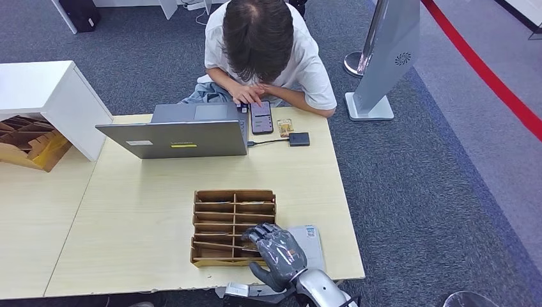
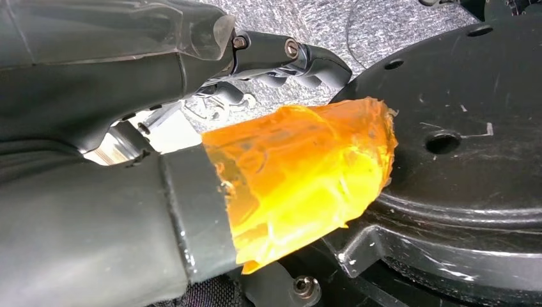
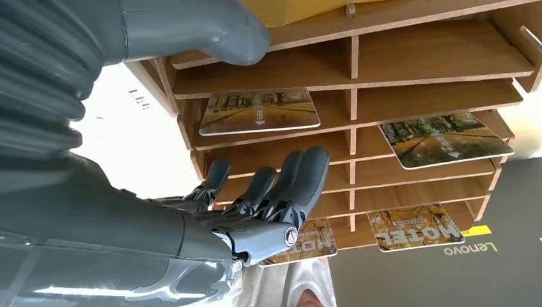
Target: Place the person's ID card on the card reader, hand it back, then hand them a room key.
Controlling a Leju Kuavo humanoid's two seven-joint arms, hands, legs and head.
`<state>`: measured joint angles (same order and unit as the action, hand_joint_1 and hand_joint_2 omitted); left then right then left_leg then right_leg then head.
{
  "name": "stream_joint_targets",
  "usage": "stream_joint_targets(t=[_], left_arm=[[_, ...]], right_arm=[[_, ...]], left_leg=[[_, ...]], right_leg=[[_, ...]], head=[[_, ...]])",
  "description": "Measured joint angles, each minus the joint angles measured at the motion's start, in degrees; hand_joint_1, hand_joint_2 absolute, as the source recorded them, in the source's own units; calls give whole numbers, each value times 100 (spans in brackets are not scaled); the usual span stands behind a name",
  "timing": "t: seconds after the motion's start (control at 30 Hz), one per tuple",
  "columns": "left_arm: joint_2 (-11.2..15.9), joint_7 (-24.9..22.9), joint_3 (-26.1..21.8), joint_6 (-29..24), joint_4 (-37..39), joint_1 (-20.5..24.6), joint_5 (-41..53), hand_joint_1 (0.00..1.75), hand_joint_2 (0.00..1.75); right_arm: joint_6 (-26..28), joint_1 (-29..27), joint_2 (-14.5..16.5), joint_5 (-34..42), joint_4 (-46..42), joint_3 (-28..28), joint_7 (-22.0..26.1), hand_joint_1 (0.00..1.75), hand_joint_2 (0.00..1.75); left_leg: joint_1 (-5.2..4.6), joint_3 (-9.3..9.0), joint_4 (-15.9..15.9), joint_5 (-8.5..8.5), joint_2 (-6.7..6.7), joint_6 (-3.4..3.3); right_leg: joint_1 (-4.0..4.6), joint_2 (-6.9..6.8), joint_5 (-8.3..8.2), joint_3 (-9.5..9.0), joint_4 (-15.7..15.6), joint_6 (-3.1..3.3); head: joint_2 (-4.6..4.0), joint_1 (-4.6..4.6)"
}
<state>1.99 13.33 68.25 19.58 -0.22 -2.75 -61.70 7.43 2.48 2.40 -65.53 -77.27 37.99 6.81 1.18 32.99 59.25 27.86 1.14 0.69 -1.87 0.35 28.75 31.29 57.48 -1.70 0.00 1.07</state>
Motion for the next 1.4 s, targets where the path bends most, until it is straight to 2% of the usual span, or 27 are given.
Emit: stream_joint_targets(t=[0.1,0.23,0.73,1.0,1.4], left_arm=[[-2,0,-2,-2,0,0,2,0,0],[-4,0,-3,-2,0,0,2,0,0],[-7,0,-79,-14,0,0,21,0,0],[-8,0,-94,-21,0,0,41,0,0],[-30,1,-160,-37,0,0,146,0,0]], right_arm=[[1,6,0,1,9,0,1,82,175],[1,12,0,2,19,0,1,131,175],[12,51,-1,19,30,0,1,137,175],[19,51,-1,44,38,0,2,161,175],[186,49,0,138,28,-3,164,175,175]], left_leg=[[0,0,0,0,0,0],[0,0,0,0,0,0],[0,0,0,0,0,0],[0,0,0,0,0,0],[0,0,0,0,0,0]], right_leg=[[0,0,0,0,0,0],[0,0,0,0,0,0],[0,0,0,0,0,0],[0,0,0,0,0,0],[0,0,0,0,0,0]], head=[[0,0],[0,0],[0,0],[0,0],[0,0]])
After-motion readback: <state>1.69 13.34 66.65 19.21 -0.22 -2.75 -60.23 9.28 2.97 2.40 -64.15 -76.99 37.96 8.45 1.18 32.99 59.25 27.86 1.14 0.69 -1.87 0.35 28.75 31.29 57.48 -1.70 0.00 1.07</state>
